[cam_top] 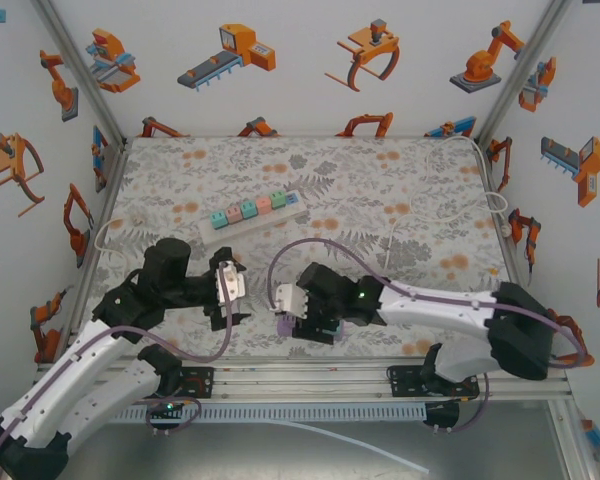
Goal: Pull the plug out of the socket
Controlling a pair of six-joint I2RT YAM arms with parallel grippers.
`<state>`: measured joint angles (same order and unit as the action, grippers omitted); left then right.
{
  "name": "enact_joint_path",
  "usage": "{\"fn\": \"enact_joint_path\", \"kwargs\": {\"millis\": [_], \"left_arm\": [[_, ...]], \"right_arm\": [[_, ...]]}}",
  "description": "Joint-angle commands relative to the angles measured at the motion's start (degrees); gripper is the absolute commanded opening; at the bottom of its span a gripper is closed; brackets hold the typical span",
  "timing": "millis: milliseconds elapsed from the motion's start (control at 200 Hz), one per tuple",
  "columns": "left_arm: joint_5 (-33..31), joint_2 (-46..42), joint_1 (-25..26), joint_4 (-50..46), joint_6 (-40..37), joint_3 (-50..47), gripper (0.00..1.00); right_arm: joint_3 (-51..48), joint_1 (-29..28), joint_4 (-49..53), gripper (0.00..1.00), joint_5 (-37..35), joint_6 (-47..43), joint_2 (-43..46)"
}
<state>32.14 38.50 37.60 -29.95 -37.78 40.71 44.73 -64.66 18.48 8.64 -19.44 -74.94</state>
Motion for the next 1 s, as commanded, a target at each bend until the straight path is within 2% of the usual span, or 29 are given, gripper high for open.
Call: {"fn": "enact_joint_path", "kwargs": {"millis": [0, 110, 220, 330, 466, 536, 646, 746, 891, 996], "left_arm": [[0.45, -0.74, 0.62, 10.37, 18.10, 0.44, 0.97], [-7.48, 0.90, 1.22, 17.37, 39.56, 0.52, 0.97], [-11.99, 3.34, 2.17, 17.03, 53.83, 0.52, 0.97], [-13.06, 6.07, 3.50, 19.43, 66.43, -1.73, 1.00], [-13.78, 10.00, 4.97, 24.74, 81.10, -7.72, 0.88], [-13.77, 12.54, 6.26, 25.28, 83.50, -9.44, 0.81], [-17.05, 16.44, 9.21, 22.44, 83.79, -9.93, 0.61], [-19.58, 19.97, 11.02, 19.97, 83.02, -10.57, 0.50], [-17.57, 24.99, 11.56, 20.99, 80.85, -10.98, 0.45], [-16.77, 28.60, 12.46, 23.85, 81.36, -10.88, 0.44]], "right_arm": [[-3.66, 2.61, -1.13, 0.69, 1.51, -3.81, 10.17], [-8.17, 4.37, 0.51, 0.69, 2.19, -8.52, 21.37], [-10.47, 4.47, 5.47, 0.70, 3.39, -11.71, 28.33], [-10.22, 4.46, 10.39, 0.68, 6.04, -11.91, 27.90], [-10.71, 4.40, 6.73, 0.64, 7.34, -10.66, 22.75], [-10.92, 4.38, 3.80, 0.63, 6.69, -11.24, 19.79], [-10.93, 4.40, -0.48, 0.58, 8.58, -12.10, 15.30], [-11.09, 4.37, -2.50, 0.52, 9.45, -12.37, 12.03], [-11.11, 4.37, -2.95, 0.39, 10.06, -12.29, 10.17], [-11.24, 4.38, -3.04, 0.34, 9.55, -12.31, 10.38]]}}
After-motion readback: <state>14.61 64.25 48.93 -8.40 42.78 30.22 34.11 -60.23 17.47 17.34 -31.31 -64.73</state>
